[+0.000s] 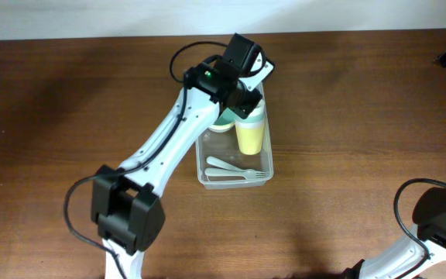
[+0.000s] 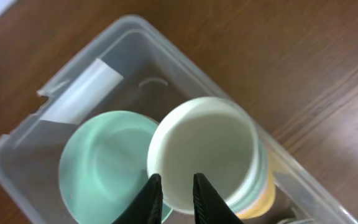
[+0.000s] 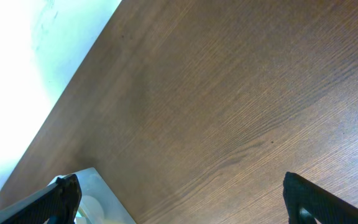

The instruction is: Pack container

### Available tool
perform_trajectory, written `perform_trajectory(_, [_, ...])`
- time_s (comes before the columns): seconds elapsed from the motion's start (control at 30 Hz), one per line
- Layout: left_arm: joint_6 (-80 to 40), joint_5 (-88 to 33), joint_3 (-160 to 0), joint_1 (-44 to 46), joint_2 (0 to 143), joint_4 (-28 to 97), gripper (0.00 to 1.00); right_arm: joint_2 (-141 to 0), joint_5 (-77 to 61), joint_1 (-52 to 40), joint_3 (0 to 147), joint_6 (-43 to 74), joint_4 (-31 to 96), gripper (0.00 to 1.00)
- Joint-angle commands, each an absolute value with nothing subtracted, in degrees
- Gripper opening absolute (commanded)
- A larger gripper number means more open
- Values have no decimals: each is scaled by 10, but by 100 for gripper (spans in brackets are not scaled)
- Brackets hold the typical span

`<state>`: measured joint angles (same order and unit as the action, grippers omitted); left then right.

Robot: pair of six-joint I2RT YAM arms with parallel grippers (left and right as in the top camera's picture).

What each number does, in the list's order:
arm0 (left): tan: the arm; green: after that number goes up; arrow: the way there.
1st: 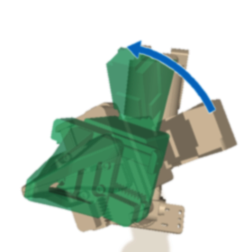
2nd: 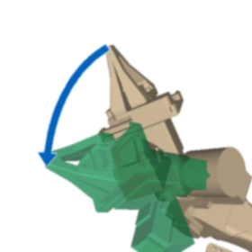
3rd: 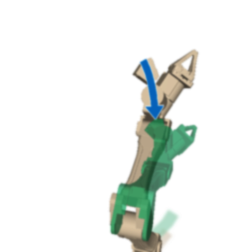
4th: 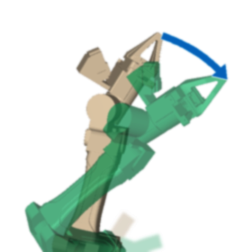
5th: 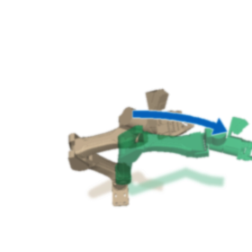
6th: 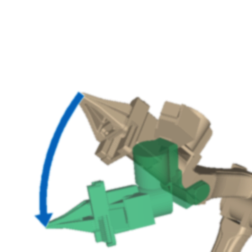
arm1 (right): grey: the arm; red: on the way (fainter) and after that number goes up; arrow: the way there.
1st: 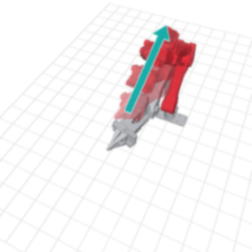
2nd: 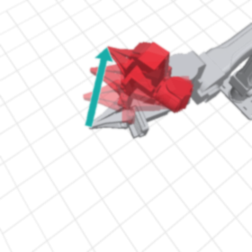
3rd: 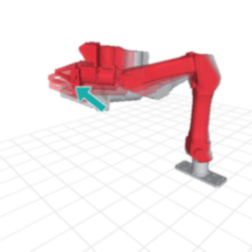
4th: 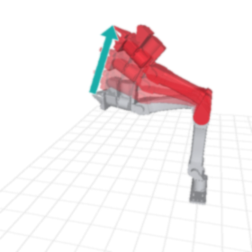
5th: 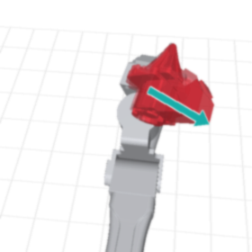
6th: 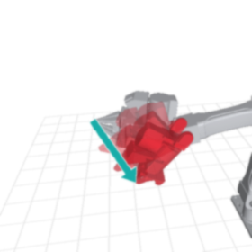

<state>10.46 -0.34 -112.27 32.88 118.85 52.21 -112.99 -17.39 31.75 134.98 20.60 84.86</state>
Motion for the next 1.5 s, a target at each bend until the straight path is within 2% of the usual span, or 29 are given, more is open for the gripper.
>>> perform_trajectory(0.0, [112,-8,-1130,326,1206,523,19,-1132,-173,319,1351,204,847,99])
perform_trajectory(0.13, [113,-32,-1130,326,1211,532,14,-1132,-173,319,1351,204,847,99])
perform_trajectory(0.53, [112,-36,-1158,376,1207,632,9,-1132,-173,319,1351,204,847,99])
perform_trajectory(1.1, [84,-30,-1201,404,1207,701,9,-1132,-173,319,1351,204,847,99])
perform_trajectory(1.2, [61,29,-1224,404,1207,729,9,-1132,-173,319,1351,204,847,99])
perform_trajectory(1.47, [-19,110,-1443,336,1187,898,26,-1132,-173,319,1351,204,847,99])
